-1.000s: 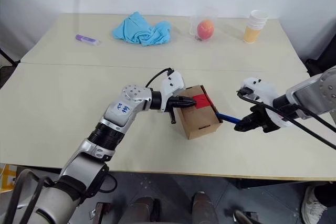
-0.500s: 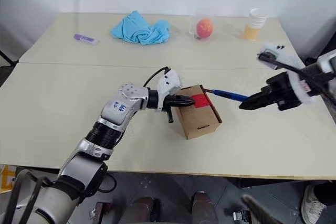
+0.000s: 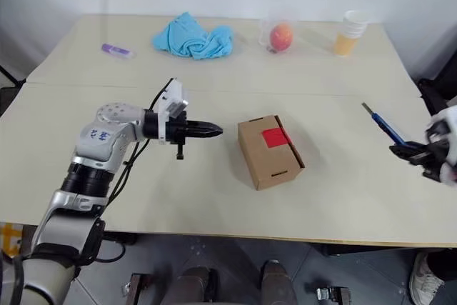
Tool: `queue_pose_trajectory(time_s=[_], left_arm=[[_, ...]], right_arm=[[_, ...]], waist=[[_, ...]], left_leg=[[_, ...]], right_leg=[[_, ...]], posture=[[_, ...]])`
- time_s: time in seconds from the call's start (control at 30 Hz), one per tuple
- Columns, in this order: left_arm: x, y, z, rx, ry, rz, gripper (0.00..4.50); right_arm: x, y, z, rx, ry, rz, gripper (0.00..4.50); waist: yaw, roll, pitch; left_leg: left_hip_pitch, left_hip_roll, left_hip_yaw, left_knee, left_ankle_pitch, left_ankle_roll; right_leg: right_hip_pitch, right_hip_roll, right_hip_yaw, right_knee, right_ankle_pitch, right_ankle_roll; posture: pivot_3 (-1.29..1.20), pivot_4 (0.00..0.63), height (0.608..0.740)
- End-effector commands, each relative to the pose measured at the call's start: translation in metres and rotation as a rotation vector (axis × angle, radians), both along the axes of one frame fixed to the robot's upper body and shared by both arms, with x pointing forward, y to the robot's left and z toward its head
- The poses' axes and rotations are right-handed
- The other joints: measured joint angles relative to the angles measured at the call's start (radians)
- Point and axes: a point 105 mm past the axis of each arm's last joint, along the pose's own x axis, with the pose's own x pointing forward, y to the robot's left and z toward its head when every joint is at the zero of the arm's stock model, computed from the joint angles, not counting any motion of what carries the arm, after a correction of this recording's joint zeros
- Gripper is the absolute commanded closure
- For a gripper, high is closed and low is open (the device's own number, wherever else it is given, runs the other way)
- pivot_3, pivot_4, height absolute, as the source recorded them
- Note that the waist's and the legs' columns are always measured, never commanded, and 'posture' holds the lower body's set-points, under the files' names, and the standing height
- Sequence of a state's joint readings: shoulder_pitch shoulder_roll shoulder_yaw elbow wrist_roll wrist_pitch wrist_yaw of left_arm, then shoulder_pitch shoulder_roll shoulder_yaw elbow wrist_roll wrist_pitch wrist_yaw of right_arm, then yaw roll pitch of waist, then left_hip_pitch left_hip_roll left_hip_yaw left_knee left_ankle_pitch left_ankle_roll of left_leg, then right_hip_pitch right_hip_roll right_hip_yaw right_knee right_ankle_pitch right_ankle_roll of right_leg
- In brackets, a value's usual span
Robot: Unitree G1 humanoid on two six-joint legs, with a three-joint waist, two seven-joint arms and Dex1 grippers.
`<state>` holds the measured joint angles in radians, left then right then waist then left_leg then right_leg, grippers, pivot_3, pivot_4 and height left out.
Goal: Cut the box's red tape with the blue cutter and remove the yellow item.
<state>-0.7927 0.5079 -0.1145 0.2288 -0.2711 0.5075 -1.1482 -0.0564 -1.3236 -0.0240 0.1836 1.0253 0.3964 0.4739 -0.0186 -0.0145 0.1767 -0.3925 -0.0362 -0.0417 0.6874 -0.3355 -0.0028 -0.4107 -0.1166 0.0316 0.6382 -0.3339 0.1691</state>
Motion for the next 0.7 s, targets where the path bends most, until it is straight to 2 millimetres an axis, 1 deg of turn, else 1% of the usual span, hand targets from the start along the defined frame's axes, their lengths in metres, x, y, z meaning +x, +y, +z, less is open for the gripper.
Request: queue_pose_trajectory(time_s=[0.03,0.07,0.13,0.2,0.23,0.27,0.3,0.33,0.37,0.4,0.43,0.47,0.57,0.6,0.63,0.7], left_arm=[[-0.008,0.005,0.0,-0.005,-0.009,0.018,4.5],[-0.011,0.006,-0.004,0.001,0.005,0.021,4.5],[-0.016,0.007,-0.013,0.008,0.026,0.033,4.5],[-0.019,0.007,-0.017,0.008,0.038,0.044,4.5],[-0.02,0.007,-0.019,0.001,0.047,0.059,4.5],[-0.02,0.008,-0.02,-0.005,0.054,0.07,4.5],[-0.018,0.007,-0.023,-0.009,0.06,0.096,4.5],[-0.015,0.005,-0.027,-0.014,0.052,0.135,4.5],[-0.01,0.001,-0.031,-0.015,0.047,0.179,4.5],[-0.006,-0.002,-0.033,-0.02,0.048,0.213,4.5],[-0.003,-0.005,-0.035,-0.021,0.042,0.234,4.5],[-0.001,-0.008,-0.037,-0.018,0.036,0.253,4.5],[0.004,-0.019,-0.042,-0.038,0.049,0.295,4.5],[0.004,-0.026,-0.045,-0.046,0.061,0.299,4.5],[0.002,-0.033,-0.046,-0.053,0.071,0.29,4.5],[-0.002,-0.046,-0.049,-0.05,0.08,0.264,4.5]], right_arm=[[0.007,0.004,0.005,-0.008,-0.038,0.019,3.39],[0.006,0.007,0.002,0.006,-0.03,0.027,3.0],[0.0,0.009,-0.004,0.019,-0.009,0.045,2.41],[-0.004,0.01,-0.003,0.018,-0.022,0.061,1.66],[-0.004,0.01,0.006,0.013,-0.066,0.077,1.38],[-0.004,0.011,0.012,0.009,-0.098,0.088,1.38],[-0.005,0.022,0.02,0.021,-0.126,0.138,1.38],[-0.002,0.038,0.028,0.002,-0.176,0.207,1.5],[-0.001,0.056,0.029,0.011,-0.188,0.265,1.76],[0.002,0.068,0.032,-0.012,-0.221,0.3,2.05],[0.008,0.076,0.031,-0.028,-0.236,0.298,2.39],[0.013,0.081,0.029,-0.044,-0.247,0.294,2.76],[0.036,0.091,0.022,-0.2,-0.313,0.25,3.8],[0.046,0.093,0.017,-0.261,-0.336,0.222,4.18],[0.054,0.095,0.012,-0.274,-0.345,0.191,4.46],[0.068,0.104,0.003,-0.256,-0.368,0.158,4.46]], waist=[[-0.001,0.005,-0.001],[0.0,0.006,-0.002],[0.003,0.007,-0.002],[0.01,0.006,-0.002],[0.015,0.006,-0.002],[0.017,0.006,-0.002],[0.018,0.007,-0.002],[0.018,0.007,-0.002],[0.019,0.007,-0.002],[0.019,0.007,-0.002],[0.018,0.006,-0.002],[0.017,0.006,-0.002],[0.017,0.006,-0.002],[0.018,0.006,-0.002],[0.017,0.006,-0.002],[0.016,0.006,-0.002]], left_leg=[[0.0,0.0,0.0,0.001,0.0,0.0],[0.0,0.0,0.0,0.001,0.0,0.0],[0.0,0.0,0.0,0.002,0.0,0.0],[0.0,0.0,0.0,0.003,0.0,0.0],[0.0,0.0,0.0,0.003,0.0,0.0],[0.0,0.0,0.0,0.004,0.0,0.001],[0.0,0.0,0.0,0.004,0.0,0.001],[0.0,-0.001,0.0,0.004,0.0,0.001],[0.0,-0.001,0.0,0.005,0.0,0.001],[0.0,0.0,-0.001,0.005,0.0,0.001],[0.0,0.0,-0.001,0.006,0.0,0.001],[0.0,0.0,-0.001,0.007,0.0,0.001],[0.001,-0.001,-0.001,0.008,0.0,0.001],[0.001,-0.001,-0.001,0.008,0.0,0.001],[0.001,-0.001,-0.001,0.008,0.0,0.001],[0.001,-0.002,0.0,0.008,0.0,0.001]], right_leg=[[-0.001,0.0,0.0,0.002,0.0,0.0],[-0.001,0.0,0.001,0.008,0.0,0.0],[-0.001,0.001,0.001,0.009,0.0,0.0],[0.0,0.0,0.001,0.009,0.0,0.0],[0.0,0.0,0.001,0.009,0.0,0.0],[0.0,0.0,0.001,0.009,0.0,-0.001],[0.001,0.0,0.001,0.009,0.0,-0.001],[0.001,0.0,0.002,0.009,0.001,0.0],[0.001,0.0,0.002,0.009,0.001,0.0],[0.001,0.001,0.002,0.009,0.001,0.0],[0.001,0.001,0.001,0.009,0.001,0.0],[0.001,0.0,0.002,0.009,0.001,0.0],[0.001,0.001,0.002,0.009,0.001,0.0],[0.001,0.001,0.002,0.009,0.001,0.0],[0.0,0.0,0.002,0.009,0.001,0.0],[0.0,0.0,0.002,0.011,0.001,-0.001]], posture=[[0.0,0.15,0.74],[0.0,0.15,0.74],[0.0,0.15,0.74],[0.0,0.15,0.74],[0.0,0.15,0.74],[0.0,0.15,0.74],[0.0,0.15,0.74],[0.0,0.15,0.74],[0.0,0.15,0.74],[0.0,0.15,0.74],[0.0,0.15,0.74],[0.0,0.15,0.74],[0.0,0.15,0.74],[0.0,0.15,0.74],[0.0,0.15,0.74],[0.0,0.15,0.74]])
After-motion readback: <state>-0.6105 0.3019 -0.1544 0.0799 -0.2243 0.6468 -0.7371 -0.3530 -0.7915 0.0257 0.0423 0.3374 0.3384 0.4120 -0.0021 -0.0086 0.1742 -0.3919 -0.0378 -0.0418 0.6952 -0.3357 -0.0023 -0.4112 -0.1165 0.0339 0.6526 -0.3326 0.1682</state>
